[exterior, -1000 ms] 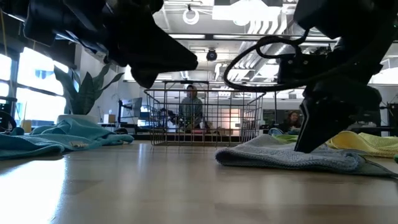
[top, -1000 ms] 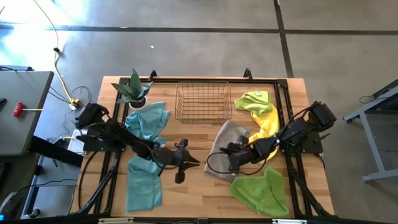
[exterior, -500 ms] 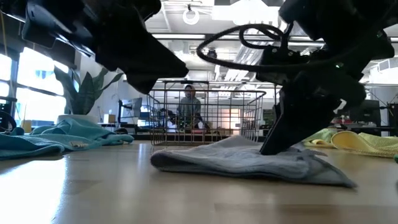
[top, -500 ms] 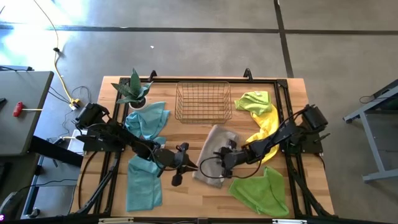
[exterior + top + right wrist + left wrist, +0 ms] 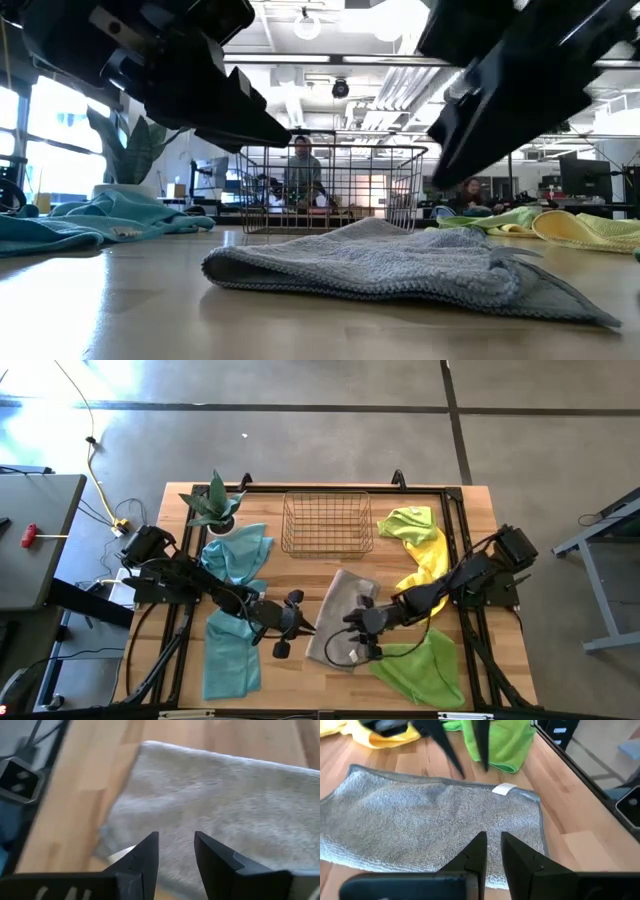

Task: Fold microfiber towels
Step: Fold the gray microfiber towel

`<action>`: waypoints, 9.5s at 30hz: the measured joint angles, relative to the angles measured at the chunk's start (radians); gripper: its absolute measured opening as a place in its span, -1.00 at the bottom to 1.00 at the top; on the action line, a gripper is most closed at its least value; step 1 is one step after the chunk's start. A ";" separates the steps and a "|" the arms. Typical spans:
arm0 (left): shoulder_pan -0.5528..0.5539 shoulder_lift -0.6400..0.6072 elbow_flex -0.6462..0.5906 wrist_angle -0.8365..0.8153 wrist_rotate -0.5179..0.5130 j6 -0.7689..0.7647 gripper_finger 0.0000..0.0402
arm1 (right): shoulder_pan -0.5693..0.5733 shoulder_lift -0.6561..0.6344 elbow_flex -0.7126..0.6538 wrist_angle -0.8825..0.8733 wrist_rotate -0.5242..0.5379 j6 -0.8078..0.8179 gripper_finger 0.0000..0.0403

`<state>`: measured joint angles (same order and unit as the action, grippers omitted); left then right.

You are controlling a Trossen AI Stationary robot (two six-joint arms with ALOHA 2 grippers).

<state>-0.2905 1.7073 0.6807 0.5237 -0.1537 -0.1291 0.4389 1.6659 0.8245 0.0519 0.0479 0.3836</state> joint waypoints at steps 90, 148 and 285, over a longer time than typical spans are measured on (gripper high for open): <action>-0.228 0.230 0.127 -0.057 -0.223 0.465 -0.03 | 0.312 0.276 0.100 0.317 0.377 -0.251 -0.11; -0.216 0.227 0.130 -0.081 -0.222 0.841 -0.02 | 0.234 0.239 0.123 0.145 0.307 -0.172 -0.99; 0.089 0.330 0.609 -0.812 -0.408 0.193 -0.96 | 0.116 0.188 0.254 -0.759 0.684 0.499 -0.89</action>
<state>-0.2016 2.0373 1.2900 -0.2886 -0.5621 0.0643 0.5553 1.8538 1.0789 -0.7067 0.7319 0.8822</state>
